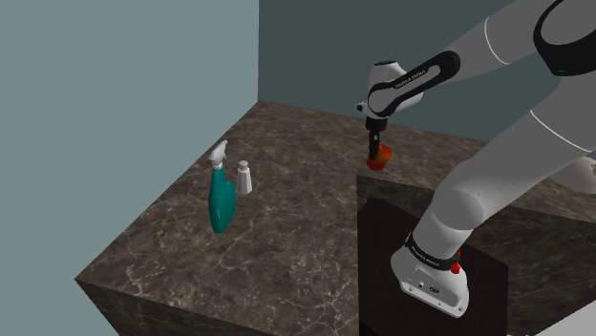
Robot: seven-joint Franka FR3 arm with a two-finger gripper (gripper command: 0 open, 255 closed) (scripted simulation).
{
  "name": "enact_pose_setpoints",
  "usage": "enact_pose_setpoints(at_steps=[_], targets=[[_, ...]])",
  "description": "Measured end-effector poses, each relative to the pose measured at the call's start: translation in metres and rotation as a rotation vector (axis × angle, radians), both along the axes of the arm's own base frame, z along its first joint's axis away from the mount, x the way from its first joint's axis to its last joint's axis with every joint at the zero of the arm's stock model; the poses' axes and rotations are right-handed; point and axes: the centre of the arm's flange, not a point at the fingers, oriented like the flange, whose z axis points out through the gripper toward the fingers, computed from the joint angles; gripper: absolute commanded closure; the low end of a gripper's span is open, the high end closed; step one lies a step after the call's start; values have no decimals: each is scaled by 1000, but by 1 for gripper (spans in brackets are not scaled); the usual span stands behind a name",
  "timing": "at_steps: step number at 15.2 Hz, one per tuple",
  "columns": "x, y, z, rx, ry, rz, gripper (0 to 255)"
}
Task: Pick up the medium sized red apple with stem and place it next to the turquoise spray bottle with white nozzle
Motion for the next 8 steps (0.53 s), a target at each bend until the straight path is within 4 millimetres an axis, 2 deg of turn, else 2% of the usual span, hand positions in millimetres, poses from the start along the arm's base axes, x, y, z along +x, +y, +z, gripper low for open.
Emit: enact_pose_setpoints(at_steps=[2, 8], targets=[[0, 0, 2, 0, 1, 0, 255], [0, -1, 31, 1, 1, -1, 255]])
